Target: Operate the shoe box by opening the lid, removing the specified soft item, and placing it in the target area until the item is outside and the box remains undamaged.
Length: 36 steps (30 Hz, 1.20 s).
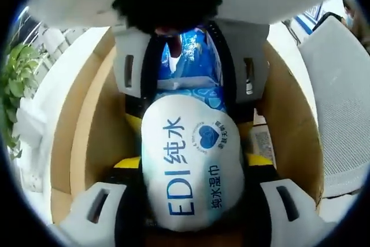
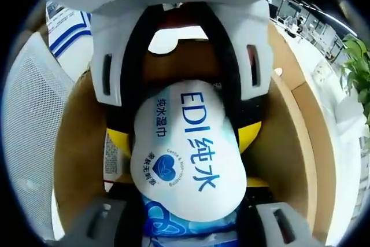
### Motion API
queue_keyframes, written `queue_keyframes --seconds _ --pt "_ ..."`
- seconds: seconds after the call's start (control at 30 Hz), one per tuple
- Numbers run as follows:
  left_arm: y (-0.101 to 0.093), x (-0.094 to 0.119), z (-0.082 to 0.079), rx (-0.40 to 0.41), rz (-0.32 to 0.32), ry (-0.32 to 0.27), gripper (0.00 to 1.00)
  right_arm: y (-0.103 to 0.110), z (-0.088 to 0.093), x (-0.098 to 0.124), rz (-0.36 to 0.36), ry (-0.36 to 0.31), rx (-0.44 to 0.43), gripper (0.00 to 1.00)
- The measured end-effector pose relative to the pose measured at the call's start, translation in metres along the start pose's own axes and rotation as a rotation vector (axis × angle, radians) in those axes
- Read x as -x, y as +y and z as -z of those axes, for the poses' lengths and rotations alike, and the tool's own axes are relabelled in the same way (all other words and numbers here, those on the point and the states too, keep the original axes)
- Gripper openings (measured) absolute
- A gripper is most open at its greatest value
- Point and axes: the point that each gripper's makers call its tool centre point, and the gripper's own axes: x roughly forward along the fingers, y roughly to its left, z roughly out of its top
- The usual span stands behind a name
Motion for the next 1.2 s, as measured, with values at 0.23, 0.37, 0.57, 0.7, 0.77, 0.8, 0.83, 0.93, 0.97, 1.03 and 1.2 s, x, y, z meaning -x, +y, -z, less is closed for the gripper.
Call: queue_keyframes --seconds 0.23,0.37,0.57,0.7,0.77,0.8,0.83,0.93,0.97,1.03,1.2 --pt "-0.005 0.005 -0.003 -0.007 0.032 0.021 0.62 0.003 -0.005 0.011 -0.008 -0.021 -0.040 0.57" --pt "-0.004 0.012 -0.007 -0.022 0.039 0.030 0.59 0.003 -0.010 0.020 -0.005 -0.044 -0.059 0.55" --pt "-0.006 0.018 -0.011 -0.017 0.052 0.039 0.59 0.005 -0.016 0.029 -0.002 -0.048 -0.061 0.54" --pt "-0.009 0.023 -0.015 -0.017 0.057 0.037 0.59 0.009 -0.017 0.036 -0.003 -0.048 -0.064 0.54" --pt "-0.010 0.026 -0.017 -0.020 0.057 0.035 0.59 0.011 -0.019 0.040 0.000 -0.049 -0.066 0.54" --pt "-0.010 0.027 -0.018 -0.022 0.056 0.034 0.59 0.012 -0.020 0.041 0.003 -0.049 -0.065 0.54" --pt "-0.011 0.029 -0.019 -0.023 0.056 0.032 0.59 0.012 -0.020 0.044 0.006 -0.050 -0.067 0.54" --pt "-0.012 0.034 -0.025 -0.032 0.052 0.029 0.59 0.013 -0.021 0.050 0.014 -0.053 -0.068 0.54" --pt "-0.012 0.036 -0.026 -0.036 0.050 0.028 0.59 0.013 -0.021 0.053 0.019 -0.054 -0.069 0.54" --pt "-0.013 0.039 -0.029 -0.044 0.047 0.028 0.59 0.013 -0.021 0.056 0.027 -0.055 -0.070 0.54" --pt "-0.014 0.048 -0.039 -0.064 0.041 0.024 0.59 0.014 -0.024 0.067 0.046 -0.063 -0.076 0.54"
